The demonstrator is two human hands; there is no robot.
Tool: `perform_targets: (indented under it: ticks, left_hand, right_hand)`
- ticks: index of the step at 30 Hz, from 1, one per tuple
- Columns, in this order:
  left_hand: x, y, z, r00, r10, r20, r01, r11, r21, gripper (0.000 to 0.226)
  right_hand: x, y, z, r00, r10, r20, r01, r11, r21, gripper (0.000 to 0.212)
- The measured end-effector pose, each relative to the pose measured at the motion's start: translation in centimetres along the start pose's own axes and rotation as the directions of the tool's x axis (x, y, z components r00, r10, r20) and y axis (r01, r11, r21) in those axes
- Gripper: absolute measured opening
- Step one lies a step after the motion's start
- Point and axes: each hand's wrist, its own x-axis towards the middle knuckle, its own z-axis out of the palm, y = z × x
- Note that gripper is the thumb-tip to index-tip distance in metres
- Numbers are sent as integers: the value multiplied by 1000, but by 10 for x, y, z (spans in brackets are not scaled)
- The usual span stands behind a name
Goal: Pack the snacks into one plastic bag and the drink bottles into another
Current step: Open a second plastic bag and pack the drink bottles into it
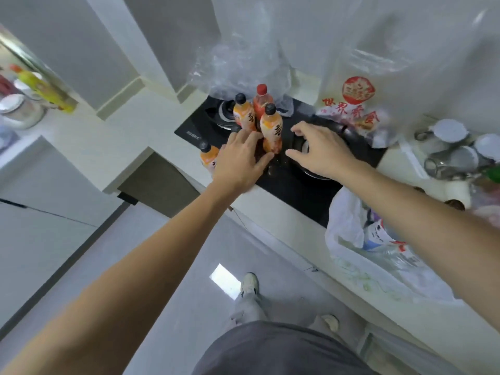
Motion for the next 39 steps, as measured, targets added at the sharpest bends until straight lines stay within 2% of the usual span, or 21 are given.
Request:
perform_targets:
  ticks: [6,11,16,19,21,23,27,35,39]
  left_hand:
    - [1,-80,-10,991,-131,-16,131,991,27,53]
    - [6,-134,-2,981,-169,93,175,982,-71,56]
    - [18,-169,14,957,-91,274,145,972,-185,58]
    - [26,-179,22,966,-51,253,112,966,-232,44]
    - [32,-185,25,966,-78,247,155,938,-310,39]
    - [35,-191,26,964,-110,244,199,903,-380,41]
    - [34,-197,22,978,-112,175,172,908,-383,40]
    - [53,-185,-26,998,-64,13,65,958,-279,31]
    - [64,-158,-62,997,-10,-71,-7,973,-231,29]
  right_hand:
    - [47,-58,41,997,-68,42,67,998,10,55]
    - [87,-81,74,997,-69,39,66,996,60,58]
    - [121,-88,104,999,10,42,-14,995,101,47]
    - [131,-85,117,997,69,15,-71,988,140,39]
    - [133,-83,121,997,83,-4,-81,978,190,33]
    - [133,-83,124,997,79,-25,-71,971,227,27]
    - [133,-82,124,990,112,-83,-87,962,258,15]
    - [125,-85,81,978,54,-203,-27,990,136,26]
    - [103,-85,52,962,58,-266,-19,989,149,31]
